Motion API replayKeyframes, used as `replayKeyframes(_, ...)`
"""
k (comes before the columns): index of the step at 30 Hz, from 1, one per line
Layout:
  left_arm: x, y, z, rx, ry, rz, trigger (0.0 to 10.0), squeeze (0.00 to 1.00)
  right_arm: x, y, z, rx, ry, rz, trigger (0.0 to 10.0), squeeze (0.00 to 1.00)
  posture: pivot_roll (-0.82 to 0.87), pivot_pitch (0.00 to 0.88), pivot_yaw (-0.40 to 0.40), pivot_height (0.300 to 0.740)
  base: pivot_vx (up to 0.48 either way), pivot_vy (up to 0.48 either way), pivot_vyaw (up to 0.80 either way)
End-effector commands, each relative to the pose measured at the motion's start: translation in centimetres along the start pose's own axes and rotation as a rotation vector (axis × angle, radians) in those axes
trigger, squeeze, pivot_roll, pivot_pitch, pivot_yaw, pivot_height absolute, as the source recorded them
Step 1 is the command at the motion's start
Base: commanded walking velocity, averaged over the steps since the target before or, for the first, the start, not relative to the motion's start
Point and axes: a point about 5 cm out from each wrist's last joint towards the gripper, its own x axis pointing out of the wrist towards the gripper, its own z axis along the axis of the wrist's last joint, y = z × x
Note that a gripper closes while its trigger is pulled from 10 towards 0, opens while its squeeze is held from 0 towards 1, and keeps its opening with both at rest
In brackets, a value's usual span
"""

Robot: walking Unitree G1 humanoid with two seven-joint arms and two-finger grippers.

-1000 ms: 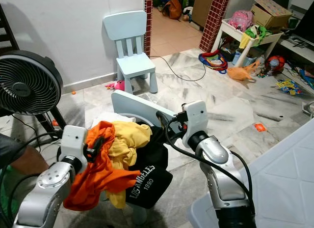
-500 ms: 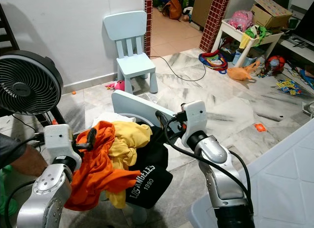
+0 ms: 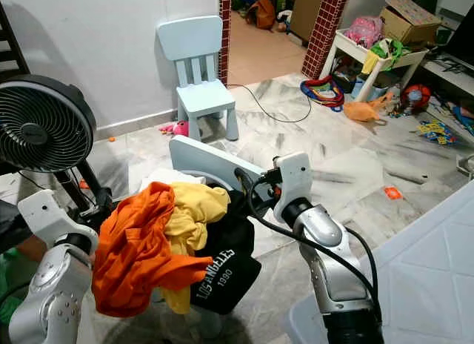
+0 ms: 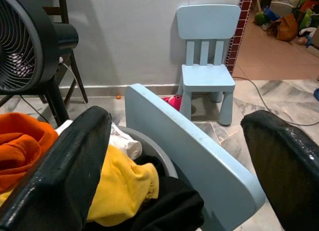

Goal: Hang hanger

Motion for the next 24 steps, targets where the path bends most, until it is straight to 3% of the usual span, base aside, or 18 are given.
replayKeyframes(1,0.2,-2.2,-1.4,-0.108,0.063,-0.041,10.0,0.00,0.0,-0.2,0.3,-0.017,-0.003,-0.003,10.0,0.00,-0.09,0.081,-0.071,0.740,0.000,0.000,0.00)
replayKeyframes(11,2.0,-3.5,-2.4,-0.189,0.155,-0.079,10.0,0.00,-0.3,-0.3,0.3,-0.022,0.001,-0.005,10.0,0.00,-0.11,0.086,-0.073,0.740,0.000,0.000,0.00)
replayKeyframes(17,1.8,-4.6,-4.0,-0.293,0.250,-0.084,10.0,0.00,-0.2,-0.3,0.4,-0.024,0.000,-0.005,10.0,0.00,-0.11,0.087,-0.074,0.740,0.000,0.000,0.00)
replayKeyframes(24,1.4,-4.5,-6.0,-0.281,0.359,-0.060,10.0,0.00,-0.1,-0.2,0.4,-0.023,-0.001,-0.002,10.0,0.00,-0.11,0.088,-0.071,0.740,0.000,0.000,0.00)
